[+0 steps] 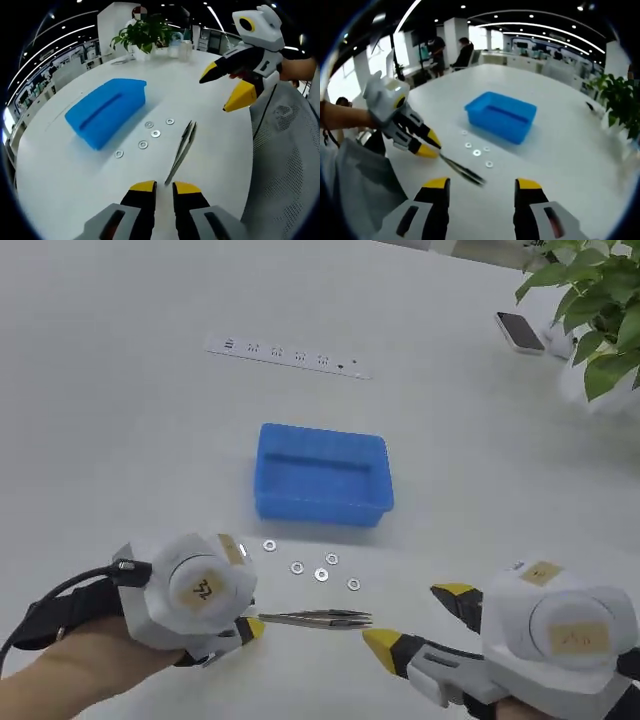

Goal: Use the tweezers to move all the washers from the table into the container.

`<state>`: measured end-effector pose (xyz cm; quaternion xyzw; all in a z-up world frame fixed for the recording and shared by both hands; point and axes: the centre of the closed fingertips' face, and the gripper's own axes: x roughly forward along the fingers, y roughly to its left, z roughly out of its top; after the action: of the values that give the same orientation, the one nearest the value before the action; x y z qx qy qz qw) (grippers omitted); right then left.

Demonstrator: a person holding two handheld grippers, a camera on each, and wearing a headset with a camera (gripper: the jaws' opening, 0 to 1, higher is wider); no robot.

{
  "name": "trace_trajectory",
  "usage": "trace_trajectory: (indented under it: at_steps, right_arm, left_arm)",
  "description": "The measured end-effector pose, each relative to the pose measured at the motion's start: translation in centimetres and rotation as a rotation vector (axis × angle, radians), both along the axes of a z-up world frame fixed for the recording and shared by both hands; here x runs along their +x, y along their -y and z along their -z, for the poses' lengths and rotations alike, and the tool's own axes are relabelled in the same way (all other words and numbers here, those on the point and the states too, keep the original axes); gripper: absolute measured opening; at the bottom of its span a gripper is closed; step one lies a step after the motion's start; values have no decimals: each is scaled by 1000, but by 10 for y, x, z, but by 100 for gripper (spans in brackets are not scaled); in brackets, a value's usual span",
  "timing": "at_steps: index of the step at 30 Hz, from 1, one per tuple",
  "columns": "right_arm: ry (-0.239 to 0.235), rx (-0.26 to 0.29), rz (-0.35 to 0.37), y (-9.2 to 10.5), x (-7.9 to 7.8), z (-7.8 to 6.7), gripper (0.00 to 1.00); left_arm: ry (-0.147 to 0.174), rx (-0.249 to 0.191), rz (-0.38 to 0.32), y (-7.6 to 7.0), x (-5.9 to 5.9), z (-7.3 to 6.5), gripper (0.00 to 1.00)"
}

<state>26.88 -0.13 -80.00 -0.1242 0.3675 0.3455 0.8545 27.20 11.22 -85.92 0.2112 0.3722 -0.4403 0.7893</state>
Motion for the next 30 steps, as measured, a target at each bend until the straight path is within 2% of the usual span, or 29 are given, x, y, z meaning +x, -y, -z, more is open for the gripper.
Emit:
trace_trajectory:
  at_steps: [5, 7, 11, 16, 21, 24, 30]
  right_arm:
    - [-28, -9, -55, -9, -7, 5, 40]
    - [-26, -19, -72, -12, -9, 5, 37]
    - [-25, -31, -123, -20, -11, 5, 33]
    - [-10, -47, -185, -30, -11, 3, 31]
    - [10, -71, -263, -42, -10, 3, 30]
    - [22, -88, -303, -48, -10, 4, 29]
    - [29, -96, -358, -60, -13, 6, 28]
  left_arm:
    - [3, 8, 50, 6, 0, 5, 7]
    - [21, -1, 86, 10, 0, 4, 4]
    - [48, 10, 165, 16, -6, 2, 0]
    - [54, 14, 186, 19, -9, -3, 0]
    - [69, -4, 196, 21, -12, -20, 0]
    - [68, -45, 182, 23, -13, -38, 0]
    - [79, -82, 151, 24, -14, -67, 0]
